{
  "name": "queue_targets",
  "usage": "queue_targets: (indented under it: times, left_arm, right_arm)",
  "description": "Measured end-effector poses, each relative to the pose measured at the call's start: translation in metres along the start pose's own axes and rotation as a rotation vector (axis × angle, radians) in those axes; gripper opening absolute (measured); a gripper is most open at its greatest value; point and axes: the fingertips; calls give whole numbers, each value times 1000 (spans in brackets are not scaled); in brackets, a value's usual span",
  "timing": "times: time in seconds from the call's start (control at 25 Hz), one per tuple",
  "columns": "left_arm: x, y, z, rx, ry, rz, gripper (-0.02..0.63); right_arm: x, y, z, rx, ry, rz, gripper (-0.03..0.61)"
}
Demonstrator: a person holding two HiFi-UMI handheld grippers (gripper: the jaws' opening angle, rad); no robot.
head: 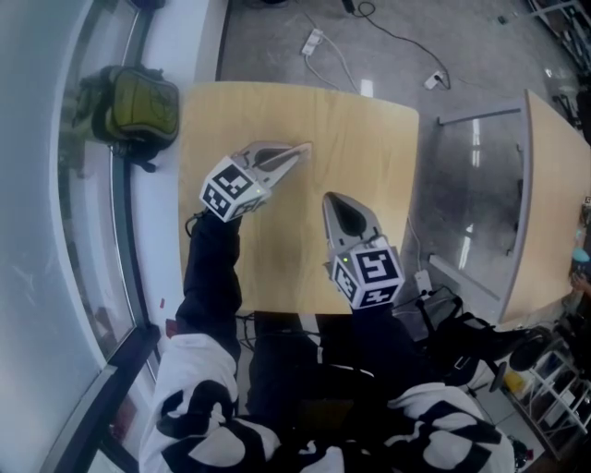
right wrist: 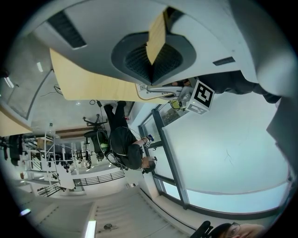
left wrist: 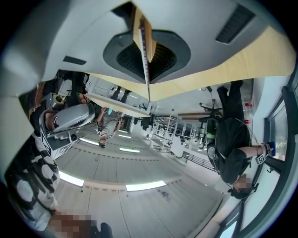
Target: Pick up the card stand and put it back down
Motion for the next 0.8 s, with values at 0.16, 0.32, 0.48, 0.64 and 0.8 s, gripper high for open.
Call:
queue_targets:
  times: [0.16, 0.32, 0.48, 0.64, 0.8]
  left_arm:
    - [0, 11, -14, 1, 10, -2, 18]
    - [1, 28, -30, 7, 10, 19, 18]
    - [-1, 55, -42, 10, -18, 48, 18]
    - [-4, 76, -55, 40, -36, 37, 18]
    - [-14, 91, -69, 71, -33, -24, 18]
  right_arm:
    - [-12, -3, -9, 3, 25, -2, 20]
    - [-24, -11, -20, 5, 51, -8, 20]
    - [-45, -19, -28, 11, 69, -10, 20]
    - [-61, -25, -33, 1, 82, -22, 20]
    - [-77, -36, -43, -28, 109, -48, 18]
Point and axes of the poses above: the fingertips, and each gripper's own axes: x forward along the fingers, y to its right, z out of its underside, and after that the axes turned 15 degrees about y, right-handed
